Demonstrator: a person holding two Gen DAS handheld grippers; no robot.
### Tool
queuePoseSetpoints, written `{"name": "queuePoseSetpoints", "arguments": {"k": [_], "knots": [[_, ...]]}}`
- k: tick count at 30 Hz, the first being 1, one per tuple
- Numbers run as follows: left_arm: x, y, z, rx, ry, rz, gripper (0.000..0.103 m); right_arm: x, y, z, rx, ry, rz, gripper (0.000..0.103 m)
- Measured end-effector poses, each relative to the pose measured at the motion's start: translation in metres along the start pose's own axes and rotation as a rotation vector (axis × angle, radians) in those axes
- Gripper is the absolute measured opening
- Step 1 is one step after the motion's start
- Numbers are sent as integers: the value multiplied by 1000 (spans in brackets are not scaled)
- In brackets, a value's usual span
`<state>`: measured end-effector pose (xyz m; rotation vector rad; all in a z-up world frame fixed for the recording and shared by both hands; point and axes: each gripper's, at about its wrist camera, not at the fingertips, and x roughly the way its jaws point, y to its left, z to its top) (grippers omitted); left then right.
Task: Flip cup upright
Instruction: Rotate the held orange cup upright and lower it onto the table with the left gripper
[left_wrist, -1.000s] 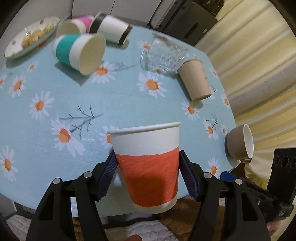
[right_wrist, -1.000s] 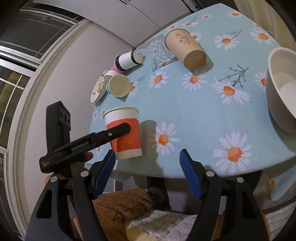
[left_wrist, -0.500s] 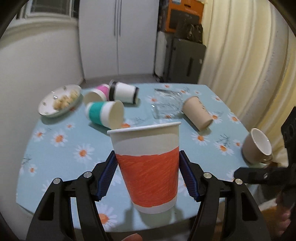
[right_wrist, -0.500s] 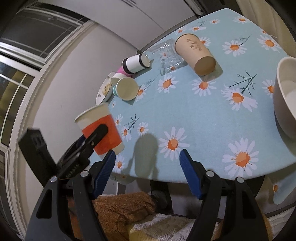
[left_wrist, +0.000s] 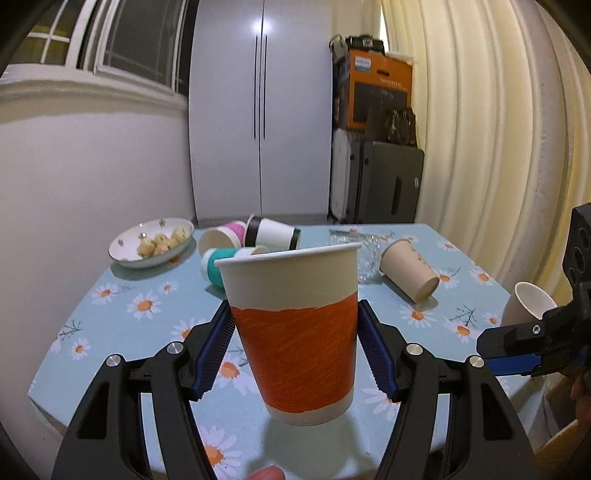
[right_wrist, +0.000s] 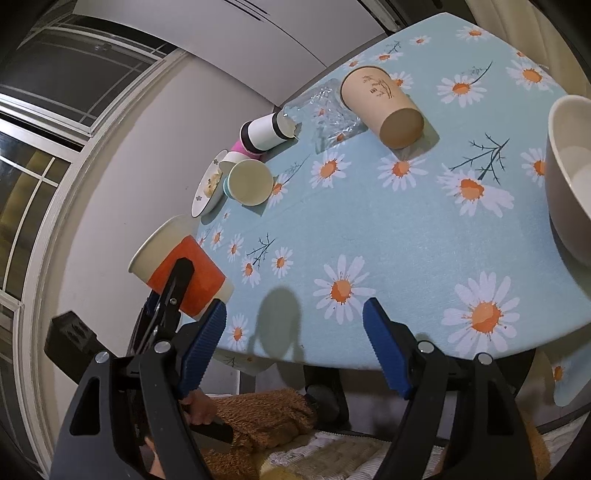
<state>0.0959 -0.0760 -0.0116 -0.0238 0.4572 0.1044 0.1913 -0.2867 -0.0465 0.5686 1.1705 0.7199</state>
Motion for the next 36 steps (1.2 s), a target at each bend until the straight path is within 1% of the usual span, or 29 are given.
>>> {"name": "queuePoseSetpoints", "arguments": {"k": [4,10,13,15,19,21,26,29,34,36], "knots": [[-1,1,-11,-7,-54,2,65,1,-1,-1,3,3,5,76],[3,-1,-30,9,-129,56,65,4,-1,-1,-3,8,0,76],[8,2,-38,-4,-154,52,65,5,-3,-1,3,13,0,76],[8,3,-42,-1,-183,64,65,5,-3,0,4,12,-2,76],[9,2,-53,21,-245,116,65,6,-3,-1,-5,12,-18,76],[12,2,-58,33,-254,126,65,6,0,-1,-25,3,-50,76],[14,3,-68,31,-278,140,65,8,-1,-3,-36,2,-78,76],[18,2,-74,38,-280,154,66,9,0,-2,-38,3,-79,76],[23,0,-81,42,-286,151,66,9,-1,-2,-33,4,-79,76],[25,-3,-83,60,-285,150,66,9,-1,-2,-31,8,-80,76]]}}
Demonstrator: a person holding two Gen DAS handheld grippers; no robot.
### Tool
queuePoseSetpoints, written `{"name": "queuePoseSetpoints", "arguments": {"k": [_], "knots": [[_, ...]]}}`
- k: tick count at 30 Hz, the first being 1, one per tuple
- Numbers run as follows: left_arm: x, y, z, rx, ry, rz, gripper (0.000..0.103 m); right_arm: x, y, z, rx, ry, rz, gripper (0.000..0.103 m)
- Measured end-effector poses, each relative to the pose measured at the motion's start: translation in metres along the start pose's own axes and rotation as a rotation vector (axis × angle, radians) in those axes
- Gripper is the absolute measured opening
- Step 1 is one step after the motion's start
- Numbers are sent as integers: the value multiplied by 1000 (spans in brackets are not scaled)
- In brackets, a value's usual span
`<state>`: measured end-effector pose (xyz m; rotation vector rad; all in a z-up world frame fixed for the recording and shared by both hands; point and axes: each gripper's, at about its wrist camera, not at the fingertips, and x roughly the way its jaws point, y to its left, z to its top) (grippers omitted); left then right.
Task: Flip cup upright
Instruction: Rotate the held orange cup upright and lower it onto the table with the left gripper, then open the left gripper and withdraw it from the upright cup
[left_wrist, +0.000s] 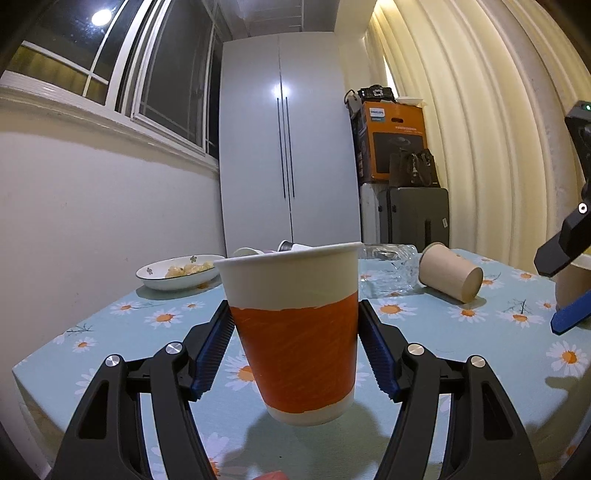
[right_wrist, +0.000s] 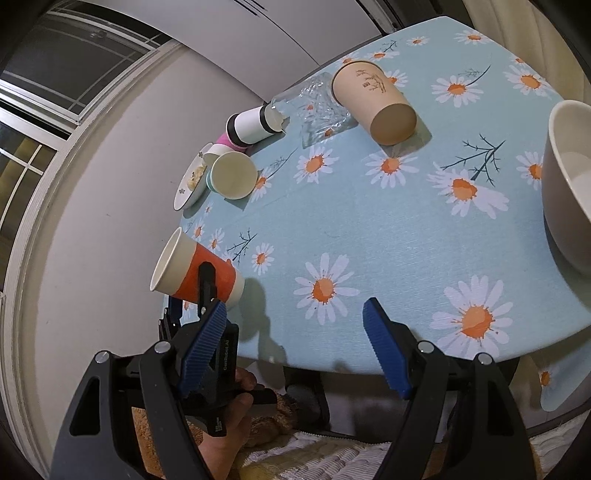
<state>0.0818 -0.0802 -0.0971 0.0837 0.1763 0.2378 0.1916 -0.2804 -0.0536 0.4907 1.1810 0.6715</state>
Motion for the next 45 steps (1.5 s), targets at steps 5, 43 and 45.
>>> {"name": "queuePoseSetpoints", "arguments": {"k": [5,43,45], "knots": [[-1,-6,-7,41,-1,8,66,0,1,-1,-4,1,2,76],[-23,51,64,-164,213,-178,92,-8,8,-9,-35,-19,16,76],[-27,62,74,-199,250,-228,92,-11,11,-11,-46,-34,10,81]]}}
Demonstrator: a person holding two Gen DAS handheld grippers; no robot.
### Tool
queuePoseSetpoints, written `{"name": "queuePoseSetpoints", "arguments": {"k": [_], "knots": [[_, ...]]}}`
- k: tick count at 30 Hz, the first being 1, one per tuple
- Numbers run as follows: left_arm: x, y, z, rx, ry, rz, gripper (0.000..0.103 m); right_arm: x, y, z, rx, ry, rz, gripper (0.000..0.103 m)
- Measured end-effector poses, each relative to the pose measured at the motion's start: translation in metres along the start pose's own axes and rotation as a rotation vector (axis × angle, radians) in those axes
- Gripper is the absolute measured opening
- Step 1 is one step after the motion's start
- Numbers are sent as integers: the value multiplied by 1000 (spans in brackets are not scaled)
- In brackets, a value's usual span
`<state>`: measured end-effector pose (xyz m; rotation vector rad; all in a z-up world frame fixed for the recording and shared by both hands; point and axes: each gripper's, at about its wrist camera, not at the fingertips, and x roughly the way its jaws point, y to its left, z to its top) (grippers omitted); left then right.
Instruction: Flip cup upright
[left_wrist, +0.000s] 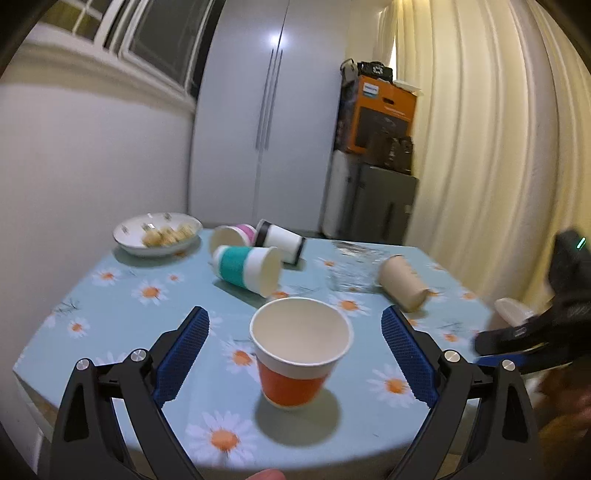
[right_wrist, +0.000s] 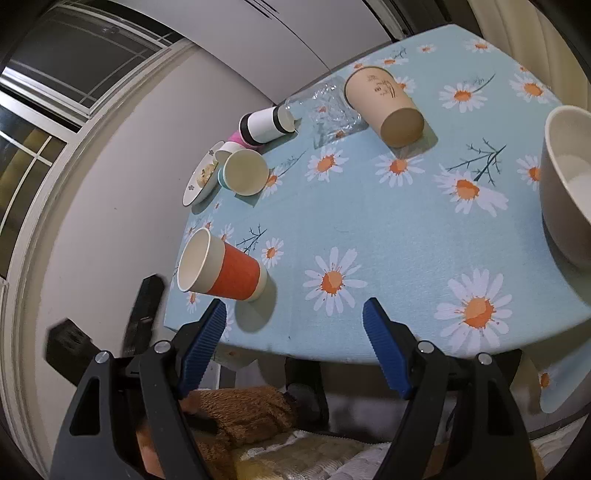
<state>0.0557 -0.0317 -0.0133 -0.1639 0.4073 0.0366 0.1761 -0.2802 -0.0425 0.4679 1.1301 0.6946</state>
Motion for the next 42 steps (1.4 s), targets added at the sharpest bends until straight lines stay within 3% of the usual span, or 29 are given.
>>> {"name": "queuePoseSetpoints", "arguments": {"k": [7,9,14,22,28,34,42], "knots": [[-30,28,21,6,120,-81,92,-14,25,-7,-117,-74,-17,88],[-37,34,24,21,143,-79,92,-15,31,-11,-139,-79,-7,94],[-48,52,24,12,223,-95,92,-18,50,-21,-224,-106,-47,97],[-63,59,15,20,237,-131,92,-28,79,-36,-396,-171,-148,98],[-62,59,7,33,261,-115,92,-30,82,-43,-473,-211,-227,98],[-55,64,-1,14,286,-94,92,-21,77,-51,-499,-216,-275,98],[-55,66,-2,-12,282,-77,92,-23,74,-53,-494,-231,-276,98]]}}
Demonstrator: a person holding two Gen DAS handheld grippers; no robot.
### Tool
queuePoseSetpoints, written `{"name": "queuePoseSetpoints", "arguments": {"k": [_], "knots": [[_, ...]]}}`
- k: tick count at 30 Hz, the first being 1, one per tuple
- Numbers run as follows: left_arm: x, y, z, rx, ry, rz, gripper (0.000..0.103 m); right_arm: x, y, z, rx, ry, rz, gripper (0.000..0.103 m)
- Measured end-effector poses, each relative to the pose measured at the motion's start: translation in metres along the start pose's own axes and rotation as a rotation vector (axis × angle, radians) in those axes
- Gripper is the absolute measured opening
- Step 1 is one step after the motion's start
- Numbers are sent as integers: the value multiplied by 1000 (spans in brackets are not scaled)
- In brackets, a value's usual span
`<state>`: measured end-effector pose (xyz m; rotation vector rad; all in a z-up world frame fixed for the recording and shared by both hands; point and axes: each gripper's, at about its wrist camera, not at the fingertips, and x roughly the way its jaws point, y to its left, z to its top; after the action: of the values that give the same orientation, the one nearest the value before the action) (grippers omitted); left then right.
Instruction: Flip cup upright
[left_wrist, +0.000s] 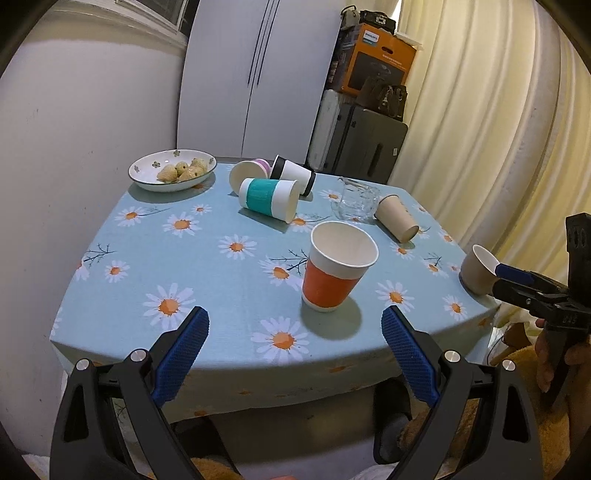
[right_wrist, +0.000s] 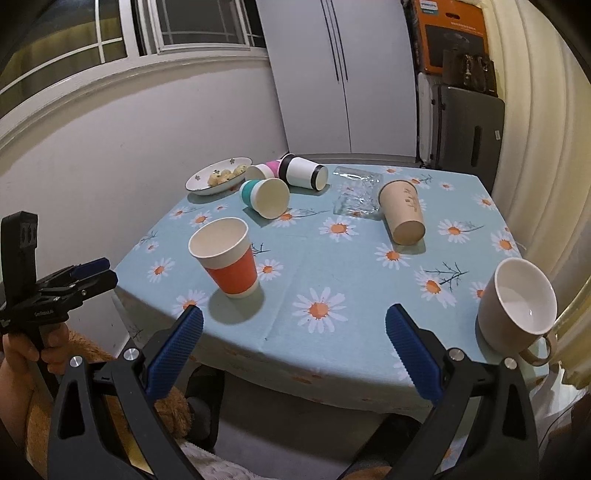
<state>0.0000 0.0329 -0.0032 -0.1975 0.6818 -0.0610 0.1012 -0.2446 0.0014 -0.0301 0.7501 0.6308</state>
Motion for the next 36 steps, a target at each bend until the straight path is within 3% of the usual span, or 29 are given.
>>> {"name": "queuePoseSetpoints", "arguments": {"k": [36], "knots": [[4,-8,-4,30,15,11,92,3,7,-2,-28,1,-49,98]]}}
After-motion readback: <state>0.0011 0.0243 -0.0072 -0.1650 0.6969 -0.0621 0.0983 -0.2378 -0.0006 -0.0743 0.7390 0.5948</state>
